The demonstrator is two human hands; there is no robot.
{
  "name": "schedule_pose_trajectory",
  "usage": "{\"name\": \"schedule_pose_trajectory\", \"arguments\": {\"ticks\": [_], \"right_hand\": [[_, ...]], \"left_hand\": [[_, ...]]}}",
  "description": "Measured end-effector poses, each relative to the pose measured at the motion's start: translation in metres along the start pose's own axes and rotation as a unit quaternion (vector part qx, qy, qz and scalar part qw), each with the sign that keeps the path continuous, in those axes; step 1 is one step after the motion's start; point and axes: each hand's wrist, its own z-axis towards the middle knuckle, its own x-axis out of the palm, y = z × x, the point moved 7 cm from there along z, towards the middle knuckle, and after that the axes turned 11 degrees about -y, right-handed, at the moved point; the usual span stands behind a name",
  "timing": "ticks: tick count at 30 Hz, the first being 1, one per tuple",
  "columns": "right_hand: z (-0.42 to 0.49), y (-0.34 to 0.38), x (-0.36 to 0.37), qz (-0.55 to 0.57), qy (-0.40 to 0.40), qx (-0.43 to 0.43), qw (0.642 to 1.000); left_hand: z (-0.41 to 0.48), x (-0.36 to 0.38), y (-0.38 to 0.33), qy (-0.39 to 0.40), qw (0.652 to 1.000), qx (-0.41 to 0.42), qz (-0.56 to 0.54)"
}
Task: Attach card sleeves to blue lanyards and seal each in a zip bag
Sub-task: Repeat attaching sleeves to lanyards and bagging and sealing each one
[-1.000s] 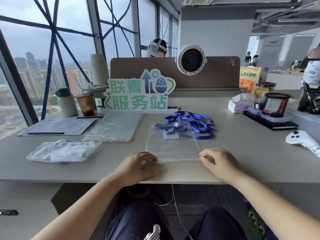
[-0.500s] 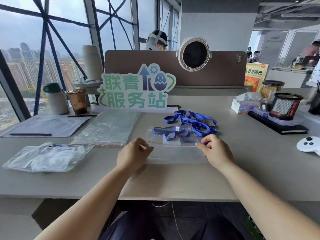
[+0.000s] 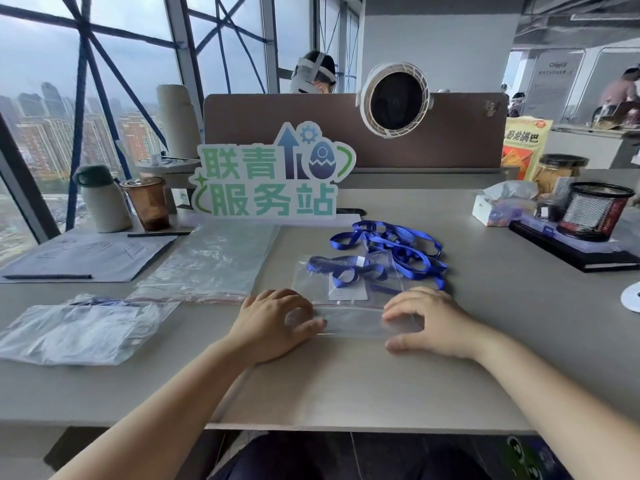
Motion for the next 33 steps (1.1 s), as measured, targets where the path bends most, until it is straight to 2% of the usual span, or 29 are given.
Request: {"name": "schedule_pose_trajectory", "arguments": {"ticks": [2, 6, 8, 10, 12, 15, 20, 22, 24, 26, 28, 30, 33], "right_hand": [[0.0, 0.0, -0.001, -0.023, 0.022, -0.006, 0.999], [0.002, 0.003, -0.005, -0.038, -0.031, -0.016, 0.999], [0.002, -0.002, -0.008, 0.01, -0.063, 0.031, 0.997], [0.002, -0.005, -0.012, 0.085, -0.078, 0.081, 0.99], [0.004, -0.003, -0.019, 0.156, -0.09, 0.105, 0.978], [0.002, -0.002, -0.022, 0.245, -0.073, 0.144, 0.956], [0.011, -0.015, -0.018, 0.291, -0.132, 0.204, 0.925], [0.019, -0.026, -0.01, 0.265, -0.157, 0.241, 0.92], [0.026, -0.039, 0.001, 0.208, -0.16, 0.279, 0.924], [0.03, -0.047, 0.009, 0.12, -0.139, 0.309, 0.933], [0.031, -0.048, 0.011, 0.011, -0.111, 0.324, 0.94], [0.033, -0.045, 0.007, -0.069, -0.096, 0.326, 0.938], [0.037, -0.046, 0.009, -0.091, -0.089, 0.333, 0.934]], "left_hand": [[0.0, 0.001, 0.001, 0.018, 1.0, 0.011, -0.002], [0.001, 0.002, 0.003, 0.037, 0.999, 0.019, 0.006], [0.002, 0.001, 0.003, 0.013, 1.0, 0.015, -0.006], [0.005, -0.004, 0.006, -0.052, 0.997, 0.0, -0.061], [0.007, -0.01, 0.012, -0.101, 0.98, -0.046, -0.165], [0.005, -0.01, 0.02, -0.09, 0.945, -0.143, -0.281], [0.01, -0.008, 0.03, -0.104, 0.89, -0.242, -0.372], [0.018, -0.005, 0.034, -0.106, 0.894, -0.274, -0.337], [0.023, -0.003, 0.04, -0.099, 0.922, -0.293, -0.231], [0.024, -0.003, 0.043, -0.078, 0.944, -0.302, -0.104], [0.024, 0.0, 0.044, -0.048, 0.95, -0.306, -0.03], [0.025, 0.002, 0.042, -0.028, 0.952, -0.306, 0.005], [0.029, 0.002, 0.04, -0.031, 0.955, -0.295, 0.008]]}}
